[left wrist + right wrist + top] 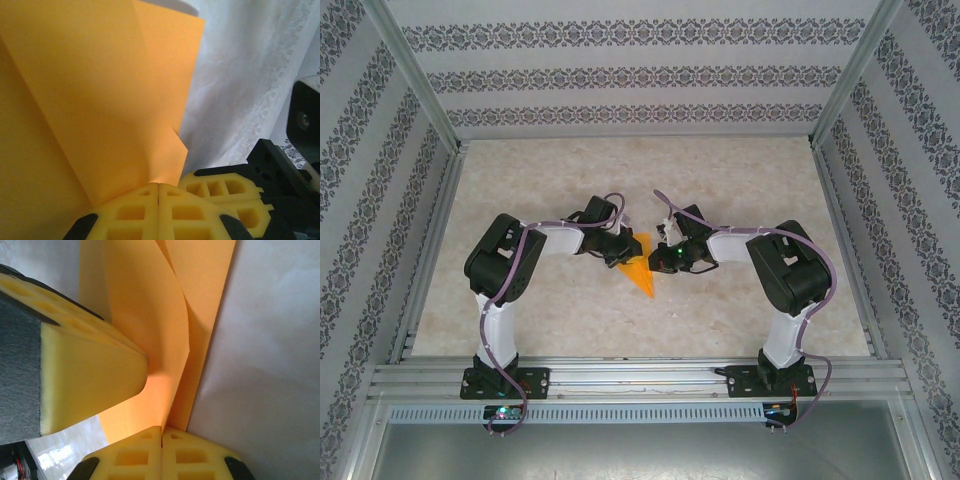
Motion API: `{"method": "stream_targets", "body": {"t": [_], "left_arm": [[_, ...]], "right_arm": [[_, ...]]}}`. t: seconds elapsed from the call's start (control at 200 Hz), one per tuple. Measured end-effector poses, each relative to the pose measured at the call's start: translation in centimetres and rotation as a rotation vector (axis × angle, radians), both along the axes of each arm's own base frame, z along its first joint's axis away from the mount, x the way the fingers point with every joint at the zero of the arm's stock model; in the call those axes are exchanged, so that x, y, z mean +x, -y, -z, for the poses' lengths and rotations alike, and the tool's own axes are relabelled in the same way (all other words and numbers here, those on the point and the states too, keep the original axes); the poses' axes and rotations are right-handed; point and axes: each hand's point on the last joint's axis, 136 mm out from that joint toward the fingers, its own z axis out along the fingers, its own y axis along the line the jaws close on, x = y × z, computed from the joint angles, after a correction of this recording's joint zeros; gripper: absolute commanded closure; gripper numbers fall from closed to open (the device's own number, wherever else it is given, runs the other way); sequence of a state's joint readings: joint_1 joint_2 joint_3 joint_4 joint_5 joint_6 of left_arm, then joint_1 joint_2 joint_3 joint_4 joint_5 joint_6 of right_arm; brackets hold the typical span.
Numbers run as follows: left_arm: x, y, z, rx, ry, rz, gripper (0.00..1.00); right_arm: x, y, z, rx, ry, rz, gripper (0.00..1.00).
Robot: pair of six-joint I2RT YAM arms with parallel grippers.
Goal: Fold a paper plane with a square sheet of paper (fold left side to right side)
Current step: Fourth fold the wing at the center of the table.
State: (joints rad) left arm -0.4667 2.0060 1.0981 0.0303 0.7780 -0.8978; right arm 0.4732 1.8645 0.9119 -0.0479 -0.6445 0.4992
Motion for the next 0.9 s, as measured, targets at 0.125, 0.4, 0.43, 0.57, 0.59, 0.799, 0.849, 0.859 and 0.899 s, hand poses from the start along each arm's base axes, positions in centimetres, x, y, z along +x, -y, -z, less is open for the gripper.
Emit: {"method": "stream_targets", "body": {"t": [0.125, 0.4, 0.43, 0.57, 0.59, 0.799, 0.849, 0.859, 0.899], "left_arm": [[0.00, -0.06, 0.07, 0.005, 0.004, 0.001, 0.99], [-0.14, -0.47, 0.71, 0.035, 0.010, 0.004, 0.99], [-0.17, -0.47, 0.77, 0.036, 0.010, 0.007, 0.99], [-0.18, -0.48, 0.81, 0.038, 0.020, 0.017, 1.00], [-0.19, -0.48, 0.82, 0.038, 0.021, 0.018, 1.00], [-0.19, -0.49, 0.86, 0.039, 0.025, 0.022, 1.00], [-0.20, -0.49, 0.87, 0.039, 0.025, 0.022, 1.00], [-0.20, -0.49, 0.89, 0.040, 0.025, 0.022, 1.00], [-0.20, -0.49, 0.89, 0.039, 0.024, 0.022, 1.00]], "right_arm": [[0.00, 0.00, 0.02, -0.001, -0.003, -0.001, 1.00], [-0.01, 0.01, 0.01, -0.005, -0.006, -0.003, 1.00], [-0.01, 0.01, 0.01, -0.005, -0.006, -0.003, 1.00], [0.00, 0.00, -0.05, -0.006, -0.008, -0.003, 1.00], [0.02, -0.01, -0.05, -0.006, -0.009, -0.003, 1.00], [0.05, -0.02, -0.17, -0.008, -0.019, 0.003, 0.89], [0.05, 0.00, -0.18, -0.008, -0.023, 0.007, 0.86], [0.05, 0.00, -0.19, -0.008, -0.027, 0.011, 0.85], [0.08, 0.00, -0.36, -0.006, -0.030, 0.017, 0.82]]}}
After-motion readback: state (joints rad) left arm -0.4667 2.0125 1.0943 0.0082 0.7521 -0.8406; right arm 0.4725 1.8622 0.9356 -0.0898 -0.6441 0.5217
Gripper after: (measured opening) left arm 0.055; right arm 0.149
